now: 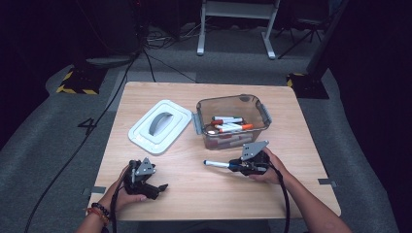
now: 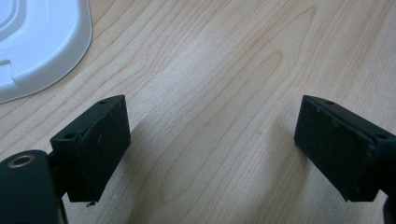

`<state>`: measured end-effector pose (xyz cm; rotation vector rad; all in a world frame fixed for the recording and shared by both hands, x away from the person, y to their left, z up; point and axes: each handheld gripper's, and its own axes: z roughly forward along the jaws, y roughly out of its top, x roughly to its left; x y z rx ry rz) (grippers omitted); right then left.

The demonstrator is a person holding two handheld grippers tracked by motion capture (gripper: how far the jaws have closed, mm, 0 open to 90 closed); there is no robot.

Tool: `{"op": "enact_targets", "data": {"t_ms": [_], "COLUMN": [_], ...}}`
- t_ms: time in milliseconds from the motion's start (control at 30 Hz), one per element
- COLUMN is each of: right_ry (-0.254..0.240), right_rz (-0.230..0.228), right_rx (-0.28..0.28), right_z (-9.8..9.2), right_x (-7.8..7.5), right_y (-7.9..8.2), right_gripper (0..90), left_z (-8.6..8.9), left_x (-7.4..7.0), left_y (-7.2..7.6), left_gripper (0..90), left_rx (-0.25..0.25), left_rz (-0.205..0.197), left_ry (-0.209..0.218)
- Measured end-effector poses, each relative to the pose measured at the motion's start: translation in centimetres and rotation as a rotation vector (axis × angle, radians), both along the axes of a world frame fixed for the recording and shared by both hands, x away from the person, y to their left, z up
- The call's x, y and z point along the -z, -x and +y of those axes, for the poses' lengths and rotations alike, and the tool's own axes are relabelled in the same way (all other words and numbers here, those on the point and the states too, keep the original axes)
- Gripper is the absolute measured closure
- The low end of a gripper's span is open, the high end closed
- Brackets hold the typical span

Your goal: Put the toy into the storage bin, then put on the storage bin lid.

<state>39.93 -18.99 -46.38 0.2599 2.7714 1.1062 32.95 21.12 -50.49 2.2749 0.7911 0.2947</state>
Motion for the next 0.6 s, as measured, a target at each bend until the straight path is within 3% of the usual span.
{"op": "enact_targets", "data": {"t_ms": [600], "right_ry": [-0.081], "right_rz": [-0.031], "right_rx": [-0.021], "right_z": [-0.7], "right_x": [-2.6], "right_y": [1.2], "right_gripper": [74.0], "left_z": [0.0], "left_x": [0.0], "left_y": [0.0], "left_gripper": [11.0], "left_rx": [0.003], "left_rz": [0.0], "left_ry": [0.0]}}
